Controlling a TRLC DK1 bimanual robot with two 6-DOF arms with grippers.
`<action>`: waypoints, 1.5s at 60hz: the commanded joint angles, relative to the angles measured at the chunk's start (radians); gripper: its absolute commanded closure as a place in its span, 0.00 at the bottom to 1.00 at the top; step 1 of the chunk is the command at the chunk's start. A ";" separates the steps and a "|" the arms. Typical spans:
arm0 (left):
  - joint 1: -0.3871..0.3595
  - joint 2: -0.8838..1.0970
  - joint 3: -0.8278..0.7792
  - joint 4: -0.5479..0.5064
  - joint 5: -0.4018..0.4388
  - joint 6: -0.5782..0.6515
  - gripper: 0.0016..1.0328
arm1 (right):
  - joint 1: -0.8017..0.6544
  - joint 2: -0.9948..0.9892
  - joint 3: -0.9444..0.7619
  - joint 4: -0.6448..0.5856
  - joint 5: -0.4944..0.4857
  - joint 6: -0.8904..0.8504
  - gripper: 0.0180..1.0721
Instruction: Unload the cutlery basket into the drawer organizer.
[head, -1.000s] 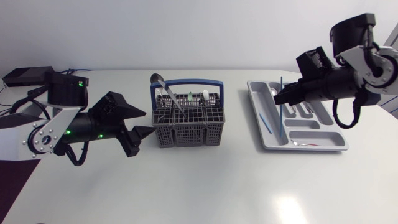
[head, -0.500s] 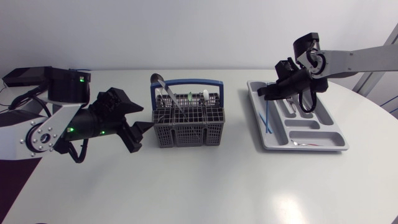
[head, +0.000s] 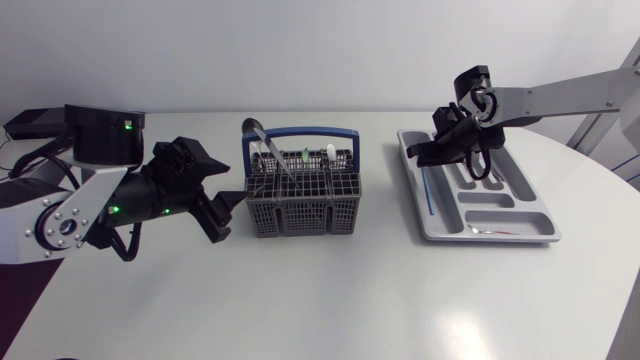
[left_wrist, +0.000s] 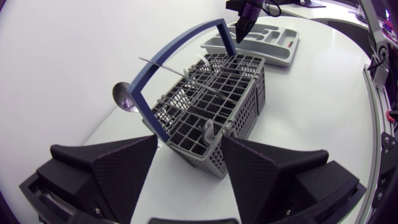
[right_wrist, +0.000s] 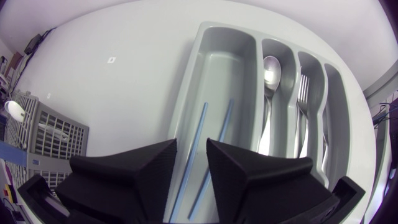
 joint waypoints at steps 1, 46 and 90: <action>-0.040 -0.015 -0.034 0.032 -0.047 -0.020 0.22 | -0.006 -0.010 -0.002 -0.011 0.006 0.022 0.35; -0.304 0.169 -0.076 0.292 -0.520 -0.042 0.55 | -0.033 -0.238 -0.329 0.153 0.000 -0.031 0.12; -0.296 0.248 -0.030 0.351 -0.543 -0.083 0.79 | -0.053 -0.249 -0.396 0.207 -0.019 -0.062 0.12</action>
